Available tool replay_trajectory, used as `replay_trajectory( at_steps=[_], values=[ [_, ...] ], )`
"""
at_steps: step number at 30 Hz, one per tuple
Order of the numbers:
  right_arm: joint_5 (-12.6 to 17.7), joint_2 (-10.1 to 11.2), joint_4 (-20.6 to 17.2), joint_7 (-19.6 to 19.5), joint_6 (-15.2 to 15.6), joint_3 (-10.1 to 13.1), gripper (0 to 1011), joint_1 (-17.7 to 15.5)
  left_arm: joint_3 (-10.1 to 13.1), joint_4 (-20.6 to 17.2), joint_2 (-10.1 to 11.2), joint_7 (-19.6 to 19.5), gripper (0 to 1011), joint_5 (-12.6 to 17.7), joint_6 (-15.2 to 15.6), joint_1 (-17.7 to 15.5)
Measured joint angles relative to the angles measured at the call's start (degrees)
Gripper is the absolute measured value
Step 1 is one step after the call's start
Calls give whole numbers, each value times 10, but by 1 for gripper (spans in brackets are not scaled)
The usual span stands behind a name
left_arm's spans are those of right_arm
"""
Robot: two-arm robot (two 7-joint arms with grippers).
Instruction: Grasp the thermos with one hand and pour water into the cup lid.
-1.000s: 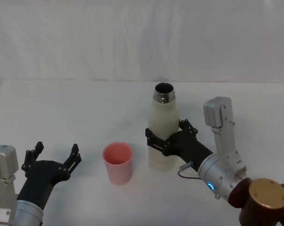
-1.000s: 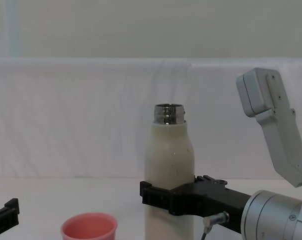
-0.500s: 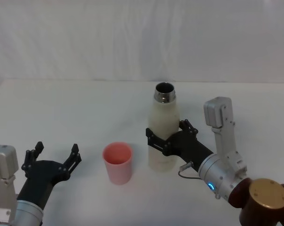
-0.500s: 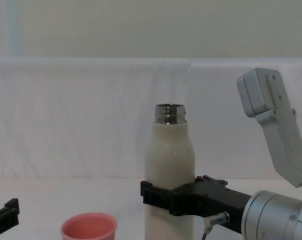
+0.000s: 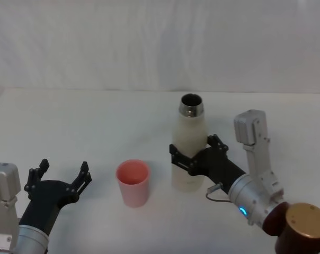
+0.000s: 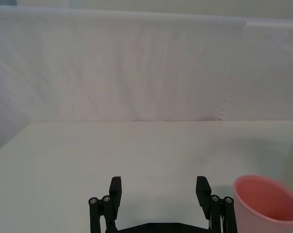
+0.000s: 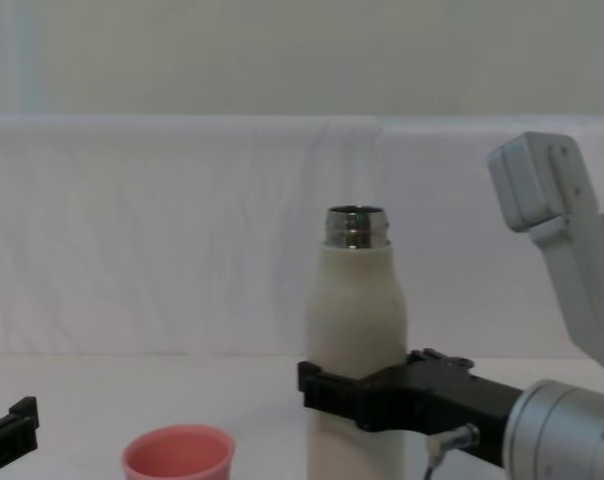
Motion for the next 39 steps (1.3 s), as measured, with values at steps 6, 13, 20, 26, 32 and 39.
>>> replay_trajectory(
  at_steps=[6,13,20,26,32,39],
  values=[
    [-24,14,-24,-10,2,1,962,-9,0,0,0,0,1001,0,0,0],
    [-65,30,-52,-16,3,-2,962,-15,0,0,0,0,1001,0,0,0],
    [-109,45,-71,-16,7,-5,962,-17,0,0,0,0,1001,0,0,0],
    [-149,60,-83,-14,10,-11,962,-17,0,0,0,0,1001,0,0,0],
    [-203,77,-93,-9,16,-28,962,-12,0,0,0,0,1001,0,0,0],
    [-275,92,-97,-3,24,-55,962,-1,0,0,0,0,1001,0,0,0]
  ],
)
